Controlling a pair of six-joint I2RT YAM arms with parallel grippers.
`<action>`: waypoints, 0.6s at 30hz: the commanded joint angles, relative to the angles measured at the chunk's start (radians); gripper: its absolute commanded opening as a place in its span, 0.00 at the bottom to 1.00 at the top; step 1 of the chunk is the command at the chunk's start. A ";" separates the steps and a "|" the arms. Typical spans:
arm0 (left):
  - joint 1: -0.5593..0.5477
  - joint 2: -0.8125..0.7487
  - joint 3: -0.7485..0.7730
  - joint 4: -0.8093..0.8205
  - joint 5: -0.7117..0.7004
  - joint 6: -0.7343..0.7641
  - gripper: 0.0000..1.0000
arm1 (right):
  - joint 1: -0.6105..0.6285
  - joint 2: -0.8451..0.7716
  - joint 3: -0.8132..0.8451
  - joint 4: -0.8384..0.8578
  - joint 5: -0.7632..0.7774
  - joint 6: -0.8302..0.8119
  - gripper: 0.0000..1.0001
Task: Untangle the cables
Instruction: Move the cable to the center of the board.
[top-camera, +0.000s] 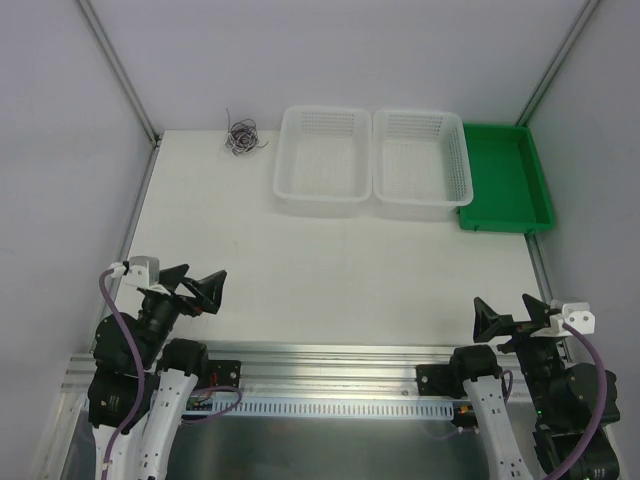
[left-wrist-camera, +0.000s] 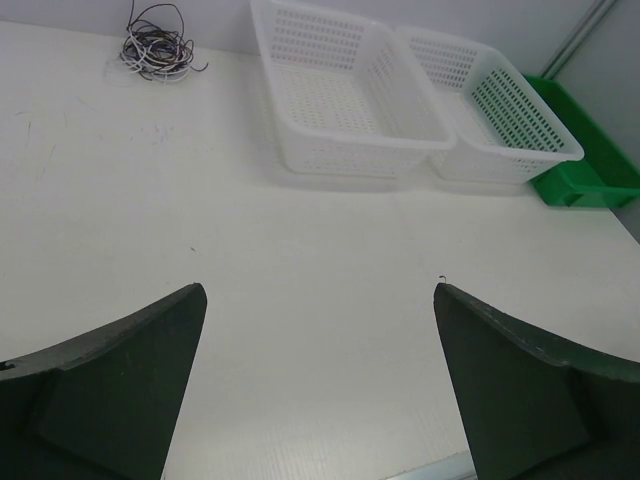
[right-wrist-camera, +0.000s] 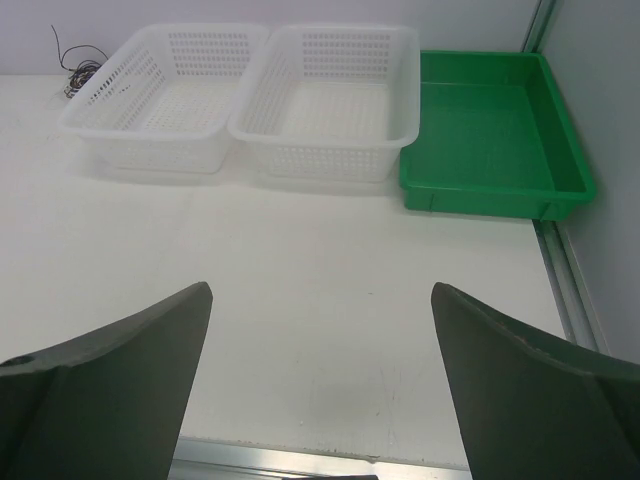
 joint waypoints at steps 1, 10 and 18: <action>-0.001 -0.169 -0.004 0.011 -0.016 -0.021 0.99 | 0.001 -0.191 0.006 0.010 0.005 0.005 0.97; -0.003 -0.167 -0.024 0.011 -0.021 -0.058 0.99 | 0.000 -0.190 0.007 0.013 -0.017 0.010 0.97; -0.003 0.077 -0.016 0.011 0.010 -0.211 0.99 | 0.001 -0.072 0.017 0.010 -0.069 0.010 0.97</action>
